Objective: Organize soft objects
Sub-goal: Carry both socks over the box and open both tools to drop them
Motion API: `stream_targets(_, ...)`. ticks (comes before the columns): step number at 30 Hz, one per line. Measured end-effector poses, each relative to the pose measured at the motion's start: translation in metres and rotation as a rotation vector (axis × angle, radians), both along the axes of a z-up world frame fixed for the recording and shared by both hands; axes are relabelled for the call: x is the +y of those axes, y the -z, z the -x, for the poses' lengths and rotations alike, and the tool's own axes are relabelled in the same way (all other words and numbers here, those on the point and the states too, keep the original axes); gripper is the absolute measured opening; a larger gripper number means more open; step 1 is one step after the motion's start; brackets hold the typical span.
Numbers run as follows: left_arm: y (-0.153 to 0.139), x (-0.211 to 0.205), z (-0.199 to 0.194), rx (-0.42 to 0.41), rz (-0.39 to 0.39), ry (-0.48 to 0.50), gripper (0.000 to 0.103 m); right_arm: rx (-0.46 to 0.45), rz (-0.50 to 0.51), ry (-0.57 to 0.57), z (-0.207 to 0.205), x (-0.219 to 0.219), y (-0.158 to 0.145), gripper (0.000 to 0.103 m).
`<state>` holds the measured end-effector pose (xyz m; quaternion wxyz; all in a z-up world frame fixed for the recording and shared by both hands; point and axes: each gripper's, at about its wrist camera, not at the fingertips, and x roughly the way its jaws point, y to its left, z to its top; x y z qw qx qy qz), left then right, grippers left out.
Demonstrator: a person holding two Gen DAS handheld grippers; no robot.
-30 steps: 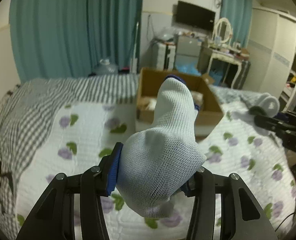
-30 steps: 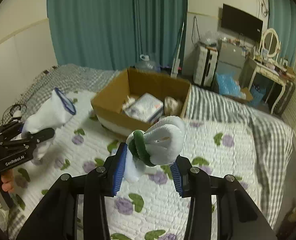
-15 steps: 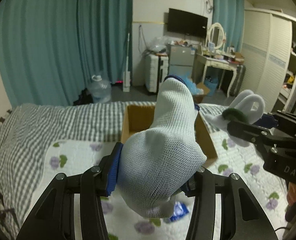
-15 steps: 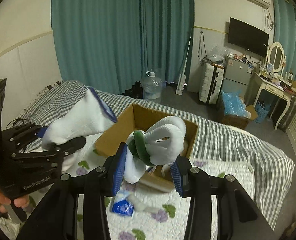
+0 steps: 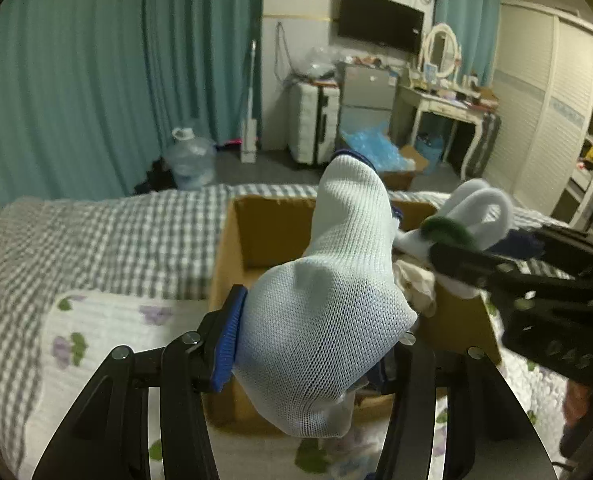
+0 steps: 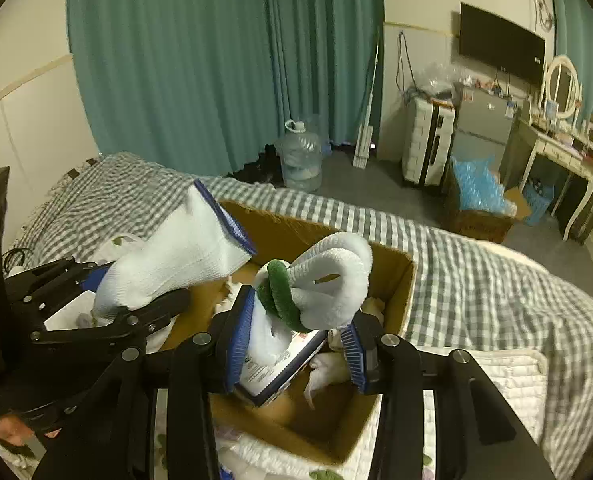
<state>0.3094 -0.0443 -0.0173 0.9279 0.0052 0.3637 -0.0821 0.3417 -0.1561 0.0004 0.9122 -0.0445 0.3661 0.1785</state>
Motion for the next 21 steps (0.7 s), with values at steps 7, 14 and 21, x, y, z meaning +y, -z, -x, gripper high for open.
stream_targets(7,0.019,-0.016,-0.006,-0.017,-0.081,-0.013,0.07,0.001,-0.024,0.02,-0.024,-0.005,0.029,0.074)
stream_targets(14,0.01,-0.018,0.003,-0.039,-0.105,-0.009,0.081,-0.024,-0.014,0.056,-0.014,-0.016,0.025,0.085)
stream_targets(21,-0.036,-0.011,0.047,-0.114,-0.093,-0.029,0.081,-0.092,0.004,0.062,0.032,-0.028,-0.032,0.091)
